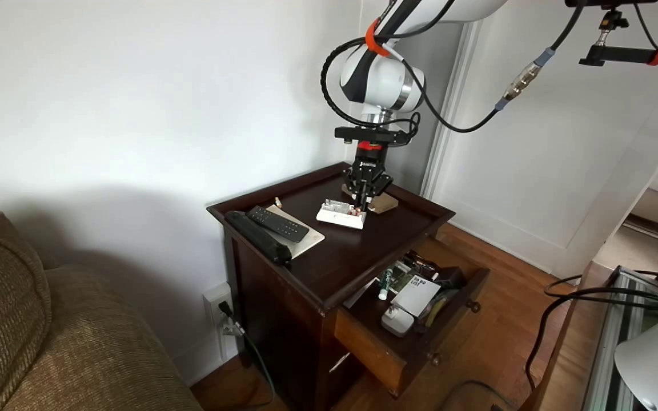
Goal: Lift the battery and put it in the white remote
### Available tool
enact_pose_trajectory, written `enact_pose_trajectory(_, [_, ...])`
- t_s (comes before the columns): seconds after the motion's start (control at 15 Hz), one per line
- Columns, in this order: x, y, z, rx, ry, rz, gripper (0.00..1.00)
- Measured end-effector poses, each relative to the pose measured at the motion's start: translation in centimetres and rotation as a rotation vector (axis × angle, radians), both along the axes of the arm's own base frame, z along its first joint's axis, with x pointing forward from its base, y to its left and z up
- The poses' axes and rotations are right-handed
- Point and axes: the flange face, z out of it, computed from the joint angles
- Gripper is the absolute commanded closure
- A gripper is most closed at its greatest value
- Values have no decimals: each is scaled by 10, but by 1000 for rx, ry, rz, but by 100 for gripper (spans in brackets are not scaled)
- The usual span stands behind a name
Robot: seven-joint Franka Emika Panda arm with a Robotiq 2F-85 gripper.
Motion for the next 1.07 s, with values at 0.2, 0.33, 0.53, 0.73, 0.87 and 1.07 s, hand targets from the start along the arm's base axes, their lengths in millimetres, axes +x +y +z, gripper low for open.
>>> enact_pose_trajectory(0.2, [0, 0, 0, -4, -6, 36, 96])
enact_pose_trajectory(0.33, [1, 0, 1, -5, -14, 61, 96])
enact_pose_trajectory(0.53, [5, 2, 4, -6, -29, 93, 96])
enact_pose_trajectory(0.73, [8, 6, 6, -7, -40, 119, 96])
enact_pose_trajectory(0.87, [9, 7, 6, -10, -42, 130, 96])
enact_pose_trajectory(1.07, [9, 8, 5, -19, -36, 145, 96])
